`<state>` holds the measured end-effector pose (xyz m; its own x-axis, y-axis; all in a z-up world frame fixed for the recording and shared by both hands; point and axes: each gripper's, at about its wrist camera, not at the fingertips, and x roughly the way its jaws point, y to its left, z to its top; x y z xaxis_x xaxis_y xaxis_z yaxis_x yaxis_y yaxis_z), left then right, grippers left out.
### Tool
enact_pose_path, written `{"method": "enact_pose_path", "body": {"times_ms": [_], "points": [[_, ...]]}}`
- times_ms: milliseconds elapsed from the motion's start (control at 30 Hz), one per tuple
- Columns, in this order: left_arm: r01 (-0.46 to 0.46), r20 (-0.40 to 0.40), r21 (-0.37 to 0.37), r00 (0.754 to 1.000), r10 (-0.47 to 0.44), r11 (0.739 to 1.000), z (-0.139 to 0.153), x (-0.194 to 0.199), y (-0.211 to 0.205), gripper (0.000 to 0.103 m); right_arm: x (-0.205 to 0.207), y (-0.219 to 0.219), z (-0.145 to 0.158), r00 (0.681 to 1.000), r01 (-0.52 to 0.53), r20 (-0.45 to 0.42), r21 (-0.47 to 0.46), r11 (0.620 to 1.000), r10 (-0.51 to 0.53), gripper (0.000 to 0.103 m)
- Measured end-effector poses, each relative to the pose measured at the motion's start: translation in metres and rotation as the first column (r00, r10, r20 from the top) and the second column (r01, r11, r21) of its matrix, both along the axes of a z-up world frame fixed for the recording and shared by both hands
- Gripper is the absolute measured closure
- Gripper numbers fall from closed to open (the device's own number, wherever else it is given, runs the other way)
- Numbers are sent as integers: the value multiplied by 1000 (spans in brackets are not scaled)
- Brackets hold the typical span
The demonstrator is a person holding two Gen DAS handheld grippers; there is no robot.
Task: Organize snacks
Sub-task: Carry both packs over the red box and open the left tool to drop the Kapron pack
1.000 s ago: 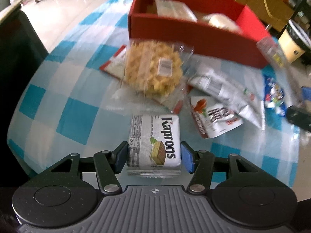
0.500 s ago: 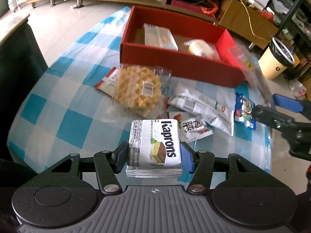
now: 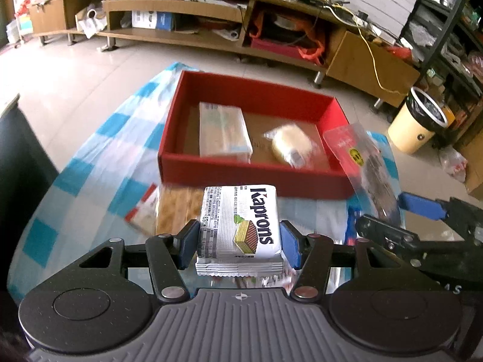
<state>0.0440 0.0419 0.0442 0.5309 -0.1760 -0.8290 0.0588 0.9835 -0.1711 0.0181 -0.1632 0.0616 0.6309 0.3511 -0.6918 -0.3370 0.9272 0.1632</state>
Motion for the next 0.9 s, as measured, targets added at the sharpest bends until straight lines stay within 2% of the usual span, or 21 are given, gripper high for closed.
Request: {"method": "enact_pose_path", "body": {"times_ms": [267,600,900], "points": [[-22,32,-13,999,23,1000,3,37,-2,39,34,-5,0,997,71,0,11,997,-71,22],[-33,93,67,995,26,997,8,85,-20,39,83,-2,-5,992,128,-11,27,991,-127,22],[-41,74,127,997,32,991,-9,116,-28,39,121,-1,-24,986,161,-47,9,987,-160,22]]}}
